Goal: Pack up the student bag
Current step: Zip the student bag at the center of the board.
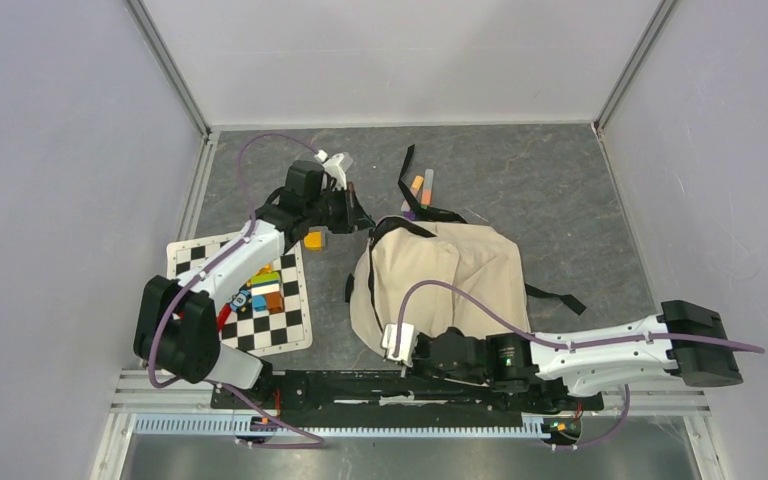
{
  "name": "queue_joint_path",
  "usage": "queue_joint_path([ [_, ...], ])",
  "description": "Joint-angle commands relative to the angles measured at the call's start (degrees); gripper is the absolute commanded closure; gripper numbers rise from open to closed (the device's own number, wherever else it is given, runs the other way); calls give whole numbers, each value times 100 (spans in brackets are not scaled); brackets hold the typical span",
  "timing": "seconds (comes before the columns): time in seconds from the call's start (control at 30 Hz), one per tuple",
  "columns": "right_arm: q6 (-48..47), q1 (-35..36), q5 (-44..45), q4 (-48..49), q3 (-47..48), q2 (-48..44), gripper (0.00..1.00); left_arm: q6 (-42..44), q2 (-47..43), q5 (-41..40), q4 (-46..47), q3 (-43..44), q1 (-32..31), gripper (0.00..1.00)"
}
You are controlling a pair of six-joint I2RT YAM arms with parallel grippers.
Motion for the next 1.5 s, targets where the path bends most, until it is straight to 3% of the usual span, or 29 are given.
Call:
queue_joint_path([
  [0.0, 584, 153, 93, 39, 39, -399, 93, 664, -1, 591, 314, 438, 72, 98],
  [0.13, 950, 0, 1228, -331, 363, -635, 64, 927, -142, 1437, 100, 274, 71, 98],
  [0.33, 1083, -1456, 157, -393, 836, -587, 40, 902, -463, 1767, 373, -103, 66, 98],
  [0.47, 1278, -2023, 294, -439, 1205, -152, 28, 863, -443, 1769, 364, -76, 67, 98],
  [0.57, 1058, -2458, -52, 38, 1283, 76, 22, 861, -432, 1786, 284, -43, 66, 98],
  [0.67, 764, -2977, -1044, 542, 1302, 185, 21, 938, -441, 1650, 137, -7, 71, 98],
  [0.77, 489, -3483, -1872, 595, 1431, 332, 18, 1088, -415, 1653, 96, 46, 66, 98],
  [0.9, 454, -4135, -2266, 677, 1270, 352, 12, 1274, -248, 1717, 5, 197, 40, 96],
  [0.93, 475, -4295, -2350, 728, 1221, 316, 10, 1303, -215, 1691, -48, 224, 31, 91],
  [1.07, 518, -4669, -2624, 886, 1057, 169, 5, 1385, -396, 1048, -271, 253, 22, 32],
  [1.13, 481, -4759, -2779, 933, 1073, 172, 4, 1301, -737, 423, -261, 123, 18, 15],
  [1.2, 432, -4829, -2949, 876, 1203, 253, 4, 1157, -1149, -241, -302, -25, 22, 6],
  [1.33, 258, -4881, -3461, 569, 1644, 639, 6, 570, -2019, -1301, -509, -497, 22, 0],
  [1.47, 18, -4872, -4182, 541, 1915, 1034, 9, -153, -2801, -1239, -526, -1239, 22, 0],
])
